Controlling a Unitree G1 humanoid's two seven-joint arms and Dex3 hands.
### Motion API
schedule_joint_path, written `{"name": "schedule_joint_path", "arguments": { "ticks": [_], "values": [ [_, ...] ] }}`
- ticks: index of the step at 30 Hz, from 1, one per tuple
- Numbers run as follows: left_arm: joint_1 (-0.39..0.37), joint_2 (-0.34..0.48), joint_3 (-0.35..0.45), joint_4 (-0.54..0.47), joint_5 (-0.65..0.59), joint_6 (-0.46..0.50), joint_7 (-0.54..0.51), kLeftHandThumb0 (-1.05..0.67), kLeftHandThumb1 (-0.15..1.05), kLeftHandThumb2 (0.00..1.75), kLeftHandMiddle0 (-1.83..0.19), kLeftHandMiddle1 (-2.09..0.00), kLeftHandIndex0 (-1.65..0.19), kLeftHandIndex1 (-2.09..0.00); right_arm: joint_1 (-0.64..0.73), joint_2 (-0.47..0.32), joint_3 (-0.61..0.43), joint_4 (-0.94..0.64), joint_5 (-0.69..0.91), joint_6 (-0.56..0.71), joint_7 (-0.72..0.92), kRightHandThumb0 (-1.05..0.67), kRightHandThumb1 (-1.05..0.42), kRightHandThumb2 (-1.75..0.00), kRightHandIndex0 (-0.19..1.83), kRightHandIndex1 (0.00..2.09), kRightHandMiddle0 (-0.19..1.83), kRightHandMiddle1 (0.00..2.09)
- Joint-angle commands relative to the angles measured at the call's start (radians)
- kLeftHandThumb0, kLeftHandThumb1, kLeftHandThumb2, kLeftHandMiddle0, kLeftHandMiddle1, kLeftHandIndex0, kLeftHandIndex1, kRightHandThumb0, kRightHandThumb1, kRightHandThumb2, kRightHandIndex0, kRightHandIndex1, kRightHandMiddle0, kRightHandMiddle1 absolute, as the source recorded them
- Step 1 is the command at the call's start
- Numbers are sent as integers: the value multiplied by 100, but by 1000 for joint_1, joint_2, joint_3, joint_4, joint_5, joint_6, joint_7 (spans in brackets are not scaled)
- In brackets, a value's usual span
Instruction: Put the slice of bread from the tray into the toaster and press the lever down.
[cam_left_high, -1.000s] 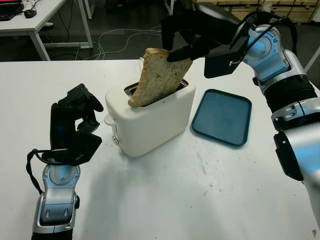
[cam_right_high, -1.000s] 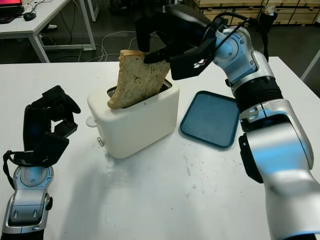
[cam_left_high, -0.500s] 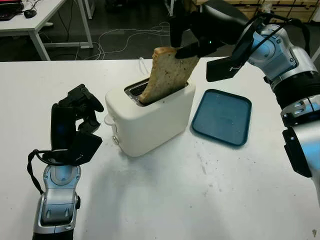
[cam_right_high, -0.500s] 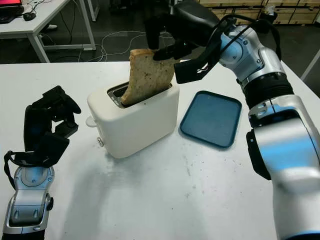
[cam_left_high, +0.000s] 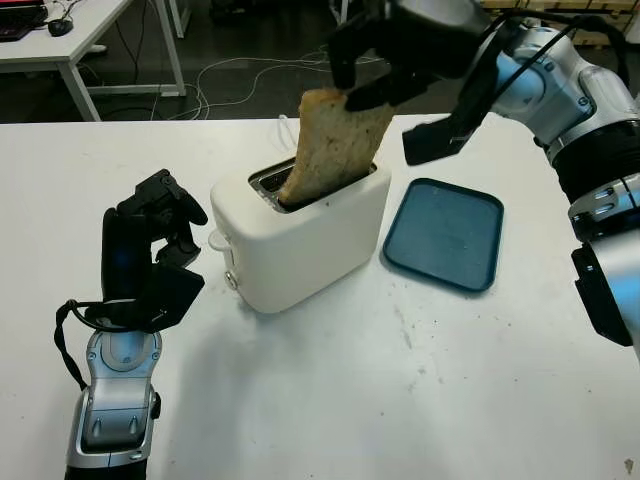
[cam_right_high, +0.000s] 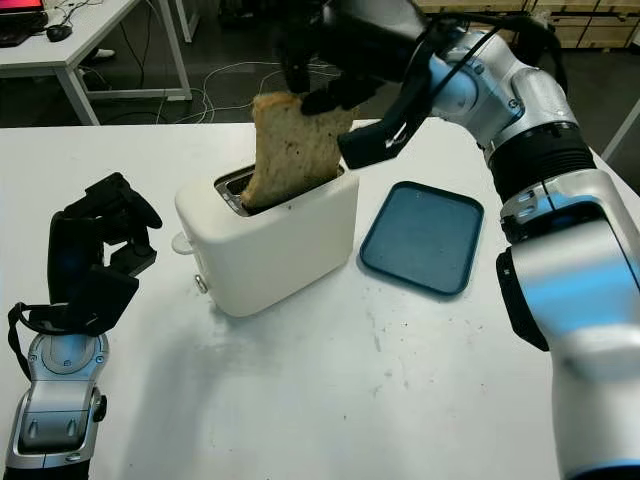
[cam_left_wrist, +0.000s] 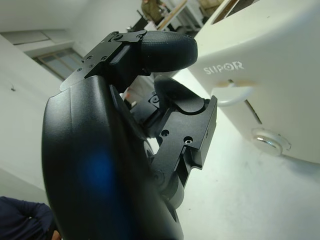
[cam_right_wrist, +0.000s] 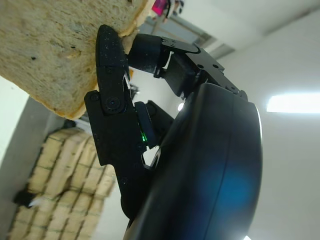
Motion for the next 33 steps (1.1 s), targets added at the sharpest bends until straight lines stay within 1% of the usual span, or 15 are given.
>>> {"name": "schedule_joint_path", "arguments": {
  "ticks": [1,7,14,18,19,20,21,22,23,24,25,26,27,29,33],
  "values": [
    [11,-4,-1,-9,6,-12,6,4,76,105,-108,-175,-73,-175,-19,2,22,-18,-24,-21,-1,-49,-92,-43,114,175,89,175],
    [15,-4,-1,-13,12,-10,11,4,76,104,-108,-175,-73,-175,-5,11,60,-5,-40,-55,6,-47,-92,-34,113,175,87,175],
    [18,-3,1,-14,8,-9,7,4,77,103,-107,-175,-72,-175,-11,9,76,2,-41,-61,30,-47,-92,-35,114,175,88,175],
    [18,-7,-1,-14,4,-7,6,3,78,103,-106,-175,-71,-175,-3,16,69,10,-12,-64,66,-50,-92,-34,114,175,88,175],
    [18,-8,-1,-16,5,-5,7,3,78,102,-106,-175,-71,-175,-2,19,63,13,3,-57,94,-54,-92,-34,112,175,85,175],
    [19,-9,-1,-17,7,-2,8,3,78,102,-105,-175,-71,-175,-1,21,59,13,16,-49,117,-66,-92,-33,107,175,80,171],
    [20,-9,-1,-18,10,-1,9,3,78,101,-105,-175,-70,-175,-1,19,59,8,23,-40,144,-73,-92,-32,100,175,77,168],
    [20,-9,0,-16,7,-4,8,3,78,101,-105,-175,-70,-175,-4,15,60,1,29,-32,179,-81,-92,-32,81,163,71,146],
    [21,-8,0,-16,7,-6,7,4,79,100,-105,-175,-70,-175,-8,11,61,-5,35,-28,213,-87,-92,-32,62,151,68,113],
    [22,-9,0,-16,7,-6,7,4,79,100,-105,-175,-70,-175,-11,8,60,-11,40,-24,245,-91,-92,-31,44,138,68,68],
    [22,-9,0,-17,6,-5,7,4,79,99,-105,-175,-70,-175,-13,5,58,-16,46,-21,271,-93,-92,-30,35,127,67,42],
    [22,-10,0,-17,2,-6,6,4,80,99,-105,-175,-70,-175,-13,3,55,-21,53,-17,294,-93,-92,-29,27,116,65,22],
    [22,-10,0,-17,0,-7,5,4,80,99,-105,-175,-70,-175,-13,1,53,-26,59,-13,312,-92,-92,-28,23,111,63,14],
    [20,-10,0,-14,1,-11,7,4,80,98,-105,-175,-70,-175,-11,-3,44,-37,65,-8,334,-91,-92,-28,16,100,59,5],
    [18,-11,-1,-10,-2,-12,7,4,80,99,-105,-175,-70,-175,-2,-10,19,-51,74,-6,340,-88,-92,-26,8,99,54,1]
  ]
}}
